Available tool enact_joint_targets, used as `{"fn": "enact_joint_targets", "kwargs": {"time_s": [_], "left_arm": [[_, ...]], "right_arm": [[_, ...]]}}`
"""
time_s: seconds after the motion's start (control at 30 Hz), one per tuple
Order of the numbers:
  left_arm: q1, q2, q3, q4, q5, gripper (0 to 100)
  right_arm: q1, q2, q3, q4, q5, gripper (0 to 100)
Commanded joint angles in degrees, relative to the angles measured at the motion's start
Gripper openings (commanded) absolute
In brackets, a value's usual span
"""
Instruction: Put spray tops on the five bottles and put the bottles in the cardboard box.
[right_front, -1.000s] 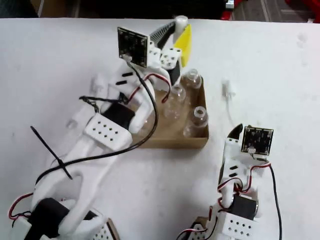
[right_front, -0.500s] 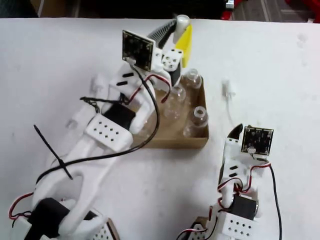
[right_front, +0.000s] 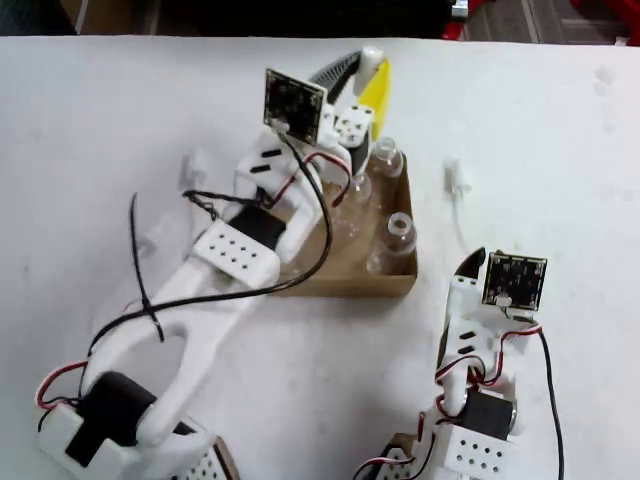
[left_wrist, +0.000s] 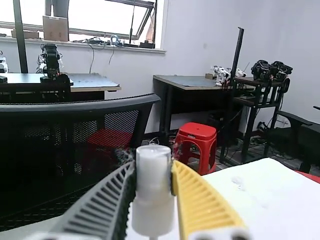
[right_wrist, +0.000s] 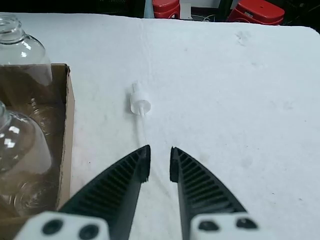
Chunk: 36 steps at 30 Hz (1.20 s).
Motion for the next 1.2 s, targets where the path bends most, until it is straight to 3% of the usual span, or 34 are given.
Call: {"fn": "enact_joint_targets", "kwargs": {"time_s": [0.0,0.33,0.57,0.83,1.07,1.17], "left_arm": [[1.8,-1.3,0.7,-2.5,-0.5,2],[2.1,-2.9,10.0,-3.4,-0.5,2],[2.0,-2.9,17.9,-14.2,-1.0,2],[2.0,-3.1,19.8,-13.3,-0.5,2],[1.8,-3.3,19.9,-11.7,-0.4,18],[1.8,-3.5,20.0,-9.4,-0.4,18]], "right_arm": [[0.0,0.0,0.5,-0.5,0.7,5.3],[0.0,0.0,0.5,-0.5,0.7,5.3],[0.0,0.0,0.5,-0.5,0.7,5.3],[0.0,0.0,0.5,-0.5,0.7,5.3],[0.0,0.0,0.5,-0.5,0.7,5.3],[0.0,0.0,0.5,-0.5,0.7,5.4]]}}
